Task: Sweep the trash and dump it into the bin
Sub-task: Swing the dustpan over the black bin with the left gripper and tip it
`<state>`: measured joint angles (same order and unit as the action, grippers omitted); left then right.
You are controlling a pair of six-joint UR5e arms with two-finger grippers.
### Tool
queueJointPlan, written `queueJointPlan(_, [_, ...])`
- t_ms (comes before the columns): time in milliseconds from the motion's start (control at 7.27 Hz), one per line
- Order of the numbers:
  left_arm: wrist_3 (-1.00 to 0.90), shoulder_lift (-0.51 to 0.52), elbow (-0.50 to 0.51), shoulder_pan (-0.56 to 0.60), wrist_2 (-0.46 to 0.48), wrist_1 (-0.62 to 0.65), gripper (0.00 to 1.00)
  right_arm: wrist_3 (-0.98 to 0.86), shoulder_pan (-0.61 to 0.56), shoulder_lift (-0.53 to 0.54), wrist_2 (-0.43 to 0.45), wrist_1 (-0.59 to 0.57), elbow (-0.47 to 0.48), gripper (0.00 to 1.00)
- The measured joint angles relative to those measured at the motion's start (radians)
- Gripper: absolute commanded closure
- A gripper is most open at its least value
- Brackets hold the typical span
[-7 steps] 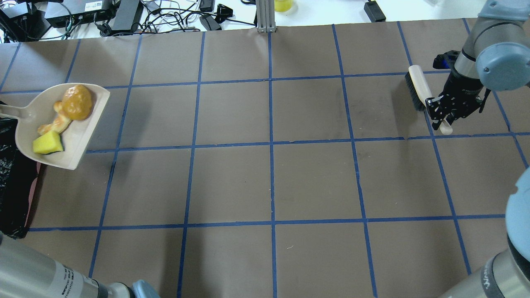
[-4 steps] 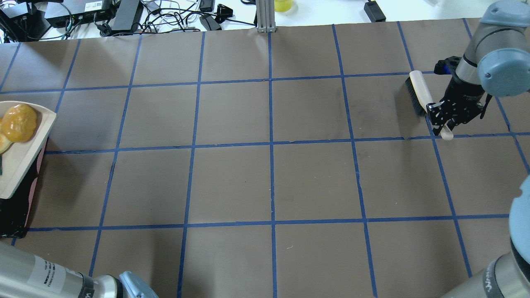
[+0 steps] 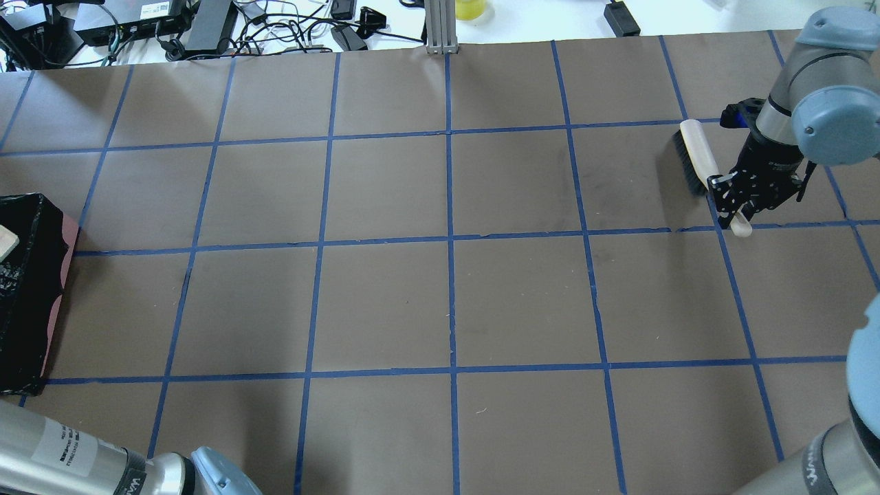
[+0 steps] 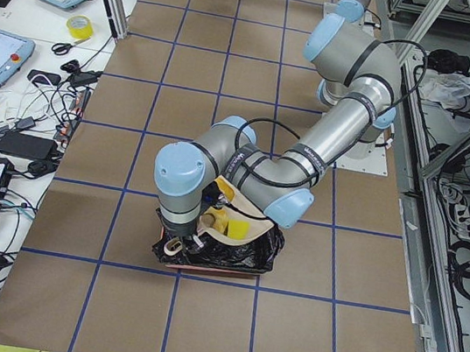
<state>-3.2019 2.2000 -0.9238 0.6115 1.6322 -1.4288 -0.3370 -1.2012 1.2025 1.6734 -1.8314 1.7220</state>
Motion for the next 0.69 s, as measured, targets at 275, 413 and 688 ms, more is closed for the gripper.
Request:
queueJointPlan(275, [-0.083, 0.011, -0.001, 0.004, 0.004, 0.088, 1.0, 0.007, 0.0, -0.008, 0.0, 0.002, 0.001, 0.73])
queueJointPlan(413, [-0.11, 0.01, -0.007, 0.009, 0.002, 0.127, 1.0, 0.009, 0.0, -0.013, 0.001, 0.002, 0.001, 0.68])
queueJointPlan(688, [-0.122, -0.01, -0.036, 0.023, 0.003, 0.184, 1.0, 0.01, 0.0, -0.025, 0.002, 0.002, 0.001, 0.6])
